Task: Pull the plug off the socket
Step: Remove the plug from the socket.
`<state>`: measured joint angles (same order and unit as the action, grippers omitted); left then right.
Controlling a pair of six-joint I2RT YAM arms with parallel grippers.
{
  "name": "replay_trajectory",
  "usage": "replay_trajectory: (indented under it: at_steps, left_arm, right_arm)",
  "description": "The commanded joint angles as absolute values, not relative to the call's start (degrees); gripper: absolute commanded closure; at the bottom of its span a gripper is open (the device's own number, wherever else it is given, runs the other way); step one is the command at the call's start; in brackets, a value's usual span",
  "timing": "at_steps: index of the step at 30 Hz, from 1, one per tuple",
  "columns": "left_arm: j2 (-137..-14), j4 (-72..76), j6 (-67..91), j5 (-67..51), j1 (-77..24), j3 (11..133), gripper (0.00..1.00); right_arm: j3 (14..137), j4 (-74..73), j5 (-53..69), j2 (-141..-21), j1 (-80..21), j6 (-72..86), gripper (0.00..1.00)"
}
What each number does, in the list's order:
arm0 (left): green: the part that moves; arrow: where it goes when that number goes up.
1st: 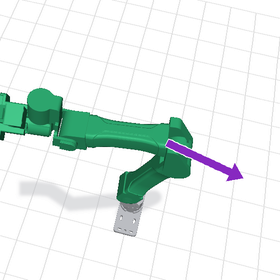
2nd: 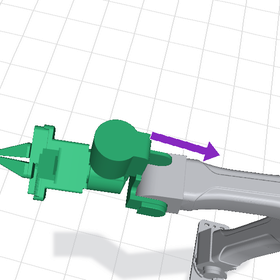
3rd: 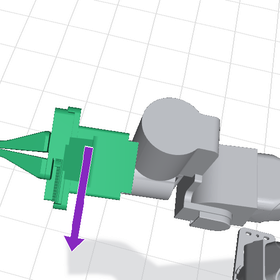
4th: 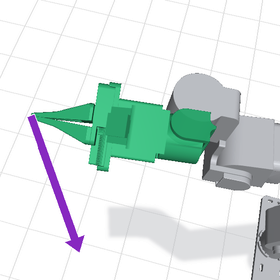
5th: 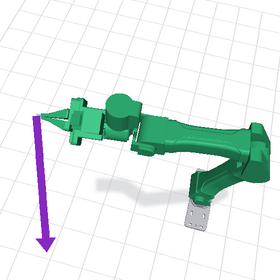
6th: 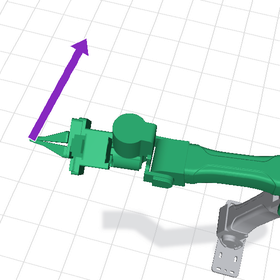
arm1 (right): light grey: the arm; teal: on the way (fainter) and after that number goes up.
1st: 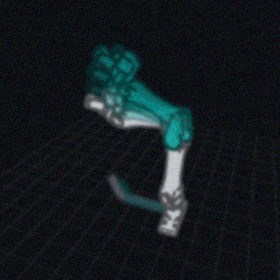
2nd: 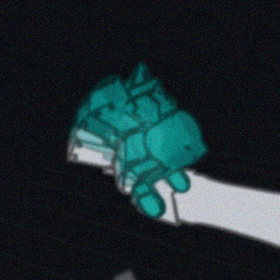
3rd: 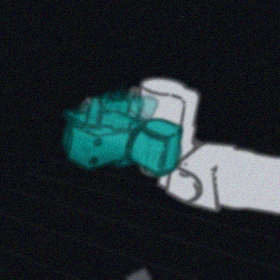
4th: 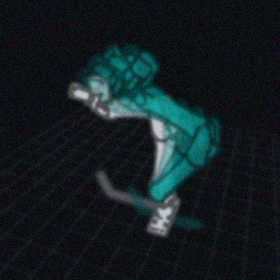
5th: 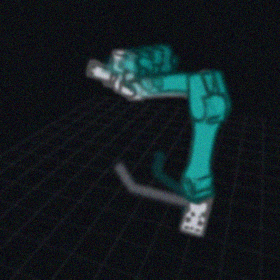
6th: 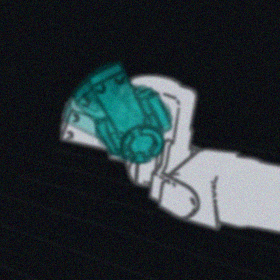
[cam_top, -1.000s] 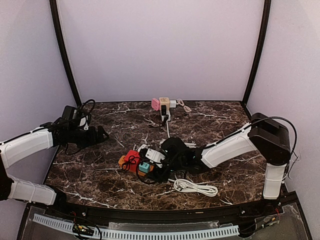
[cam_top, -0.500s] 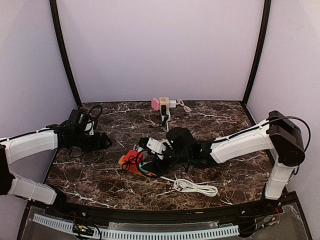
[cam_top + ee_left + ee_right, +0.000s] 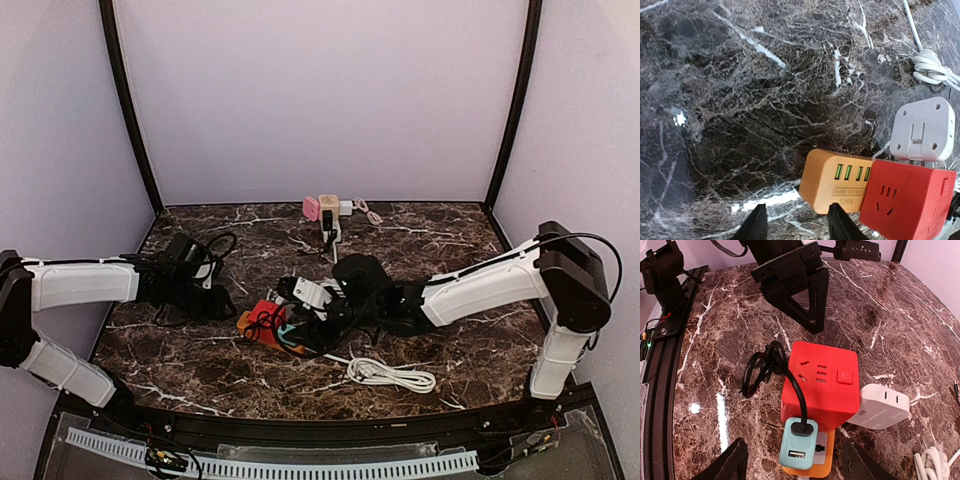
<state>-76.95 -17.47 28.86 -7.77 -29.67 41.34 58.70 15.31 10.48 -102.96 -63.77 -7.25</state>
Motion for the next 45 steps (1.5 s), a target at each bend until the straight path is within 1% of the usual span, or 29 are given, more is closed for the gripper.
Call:
replay_trajectory:
  at_steps: [1, 2, 8, 14, 21, 27, 37, 45]
  left_arm:
    - [-79.4, -16.9, 28.2, -8.7, -32.2, 42.3, 0.62]
    - [-79.7, -16.8, 28.3, -8.7, -32.6, 42.6, 0.65]
    - [-81.9, -15.5, 29.1, -9.0, -34.7, 43.6, 0.74]
    - [-83.0, -15.0, 29.5, -9.0, -35.9, 44.8, 0.76]
    - [-84.7, -14.7, 29.2, -9.3, -36.9, 46.6, 0.83]
    - [-85.2, -15.7, 28.9, -7.3, -37.8, 47.8, 0.84]
    - [-89.4, -15.8, 29.0, -6.9, -39.1, 48.3, 0.88]
    - [-90.4, -15.4, 29.2, -6.5, -39.1, 47.8, 0.88]
  right_arm:
    - [60.0, 14.7, 13.0, -104.2, -64.3, -7.7, 0.37]
    - [60.0, 14.7, 13.2, -104.3, -64.3, -7.7, 0.37]
    - [60.5, 14.6, 11.5, -105.8, -64.3, -8.0, 0.38]
    - [61.3, 14.3, 10.7, -107.5, -64.3, -8.0, 0.39]
    - [61.7, 14.4, 9.9, -108.3, -64.3, -8.1, 0.40]
    - [61.9, 14.4, 9.5, -108.4, -64.2, -8.2, 0.41]
    - [63.5, 14.3, 9.5, -110.1, -64.2, -8.0, 0.42]
    - [64.1, 13.5, 8.9, -111.0, -64.2, -8.1, 0.47]
